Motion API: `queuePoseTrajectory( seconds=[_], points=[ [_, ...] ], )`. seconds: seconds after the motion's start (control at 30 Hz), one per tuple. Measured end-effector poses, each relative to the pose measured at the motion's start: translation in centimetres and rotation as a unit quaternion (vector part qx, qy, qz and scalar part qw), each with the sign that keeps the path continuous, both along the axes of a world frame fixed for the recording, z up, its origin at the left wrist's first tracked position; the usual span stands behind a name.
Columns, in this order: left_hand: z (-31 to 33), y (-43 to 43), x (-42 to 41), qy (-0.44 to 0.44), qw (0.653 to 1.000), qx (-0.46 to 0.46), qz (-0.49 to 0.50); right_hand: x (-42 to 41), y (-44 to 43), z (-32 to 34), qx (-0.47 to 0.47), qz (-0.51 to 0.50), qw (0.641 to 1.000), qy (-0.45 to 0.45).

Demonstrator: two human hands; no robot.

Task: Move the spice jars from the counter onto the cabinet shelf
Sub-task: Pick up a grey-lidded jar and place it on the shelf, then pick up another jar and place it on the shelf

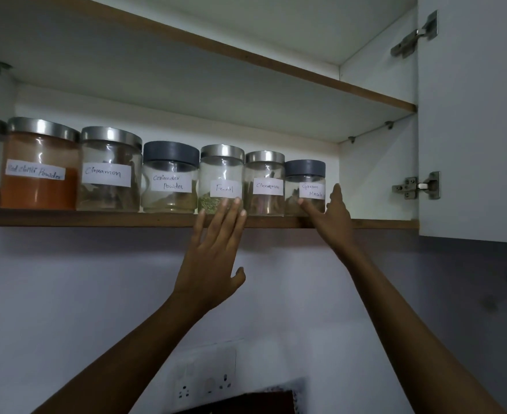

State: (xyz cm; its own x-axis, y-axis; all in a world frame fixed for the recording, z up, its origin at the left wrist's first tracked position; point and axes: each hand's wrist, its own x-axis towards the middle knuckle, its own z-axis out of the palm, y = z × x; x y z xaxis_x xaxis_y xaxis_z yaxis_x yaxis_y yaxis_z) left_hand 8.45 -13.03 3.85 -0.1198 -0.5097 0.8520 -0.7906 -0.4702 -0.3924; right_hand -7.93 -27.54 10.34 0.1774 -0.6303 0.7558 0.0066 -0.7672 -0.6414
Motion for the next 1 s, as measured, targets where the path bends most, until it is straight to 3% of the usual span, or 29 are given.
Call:
queuePoseTrajectory(
  seconds=[0.17,0.27,0.5,0.7,0.87,1.0],
  points=[
    [-6.3,-2.6,-2.3,-0.015,0.993,0.057,-0.1,-2.2,0.3,-8.0,-0.107,-0.108,0.987,-0.045],
    [-10.9,-5.1,-3.7,0.016,0.985,0.099,-0.143,-3.8,-1.3,-14.2,-0.118,-0.131,0.984,0.019],
    [-22.9,-11.6,-6.8,0.129,0.934,0.211,-0.257,-7.3,-7.7,-29.6,0.035,-0.104,0.966,0.233],
    [-32.4,-15.4,-8.4,0.221,0.877,0.341,-0.258,-9.1,-9.8,-40.1,0.179,-0.039,0.908,0.377],
    [-38.5,-16.0,-9.8,0.318,0.794,0.465,-0.229,-9.7,-8.9,-45.5,0.269,0.022,0.852,0.448],
    [-41.5,-15.5,-10.8,0.359,0.749,0.524,-0.189,-9.6,-8.5,-49.8,0.291,0.018,0.859,0.421]
  ],
)
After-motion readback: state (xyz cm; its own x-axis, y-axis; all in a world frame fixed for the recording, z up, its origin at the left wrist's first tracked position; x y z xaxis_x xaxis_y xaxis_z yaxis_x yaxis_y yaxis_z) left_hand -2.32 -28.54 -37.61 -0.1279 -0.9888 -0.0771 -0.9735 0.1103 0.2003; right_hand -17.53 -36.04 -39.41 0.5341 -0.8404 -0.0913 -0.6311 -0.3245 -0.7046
